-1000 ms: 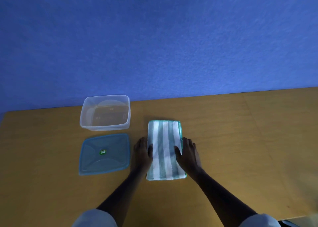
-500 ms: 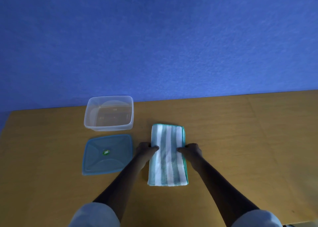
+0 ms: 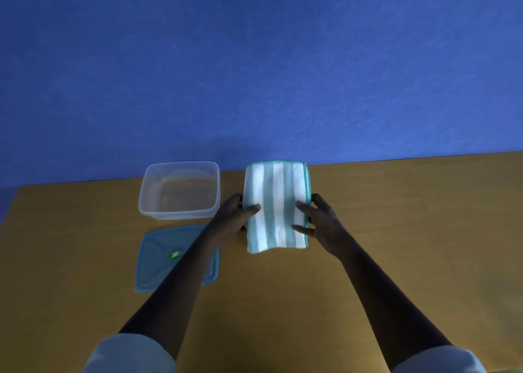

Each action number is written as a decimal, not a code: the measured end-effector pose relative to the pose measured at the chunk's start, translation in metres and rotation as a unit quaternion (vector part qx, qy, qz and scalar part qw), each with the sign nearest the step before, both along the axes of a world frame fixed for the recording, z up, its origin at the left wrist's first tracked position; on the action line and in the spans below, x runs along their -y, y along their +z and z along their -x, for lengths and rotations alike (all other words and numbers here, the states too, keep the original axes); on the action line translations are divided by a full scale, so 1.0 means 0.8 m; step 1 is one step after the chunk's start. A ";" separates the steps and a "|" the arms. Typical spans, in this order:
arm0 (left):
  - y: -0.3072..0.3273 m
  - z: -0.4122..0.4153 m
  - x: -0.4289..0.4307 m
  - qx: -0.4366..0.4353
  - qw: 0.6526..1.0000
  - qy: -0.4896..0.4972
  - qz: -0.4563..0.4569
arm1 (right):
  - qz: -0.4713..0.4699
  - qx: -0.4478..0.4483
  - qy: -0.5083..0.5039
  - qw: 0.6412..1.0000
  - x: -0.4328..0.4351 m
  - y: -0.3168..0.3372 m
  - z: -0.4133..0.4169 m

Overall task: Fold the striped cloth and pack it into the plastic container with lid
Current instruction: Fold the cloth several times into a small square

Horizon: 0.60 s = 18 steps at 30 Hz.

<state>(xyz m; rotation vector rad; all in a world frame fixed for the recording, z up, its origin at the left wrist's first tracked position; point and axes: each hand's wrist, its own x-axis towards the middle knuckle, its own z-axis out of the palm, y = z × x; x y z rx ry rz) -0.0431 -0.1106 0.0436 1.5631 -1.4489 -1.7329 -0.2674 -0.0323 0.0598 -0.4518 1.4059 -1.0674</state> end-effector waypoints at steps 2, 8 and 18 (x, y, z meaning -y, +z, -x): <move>0.011 0.003 0.007 -0.058 0.998 0.015 0.012 | 0.041 -0.006 -0.027 0.999 0.010 0.006 0.000; 0.004 -0.004 -0.012 -0.022 0.987 -0.035 0.154 | 0.155 -0.080 0.053 0.983 -0.003 0.001 0.000; -0.054 -0.036 -0.083 0.070 0.985 -0.135 0.085 | 0.078 -0.215 0.159 0.960 -0.092 -0.056 0.007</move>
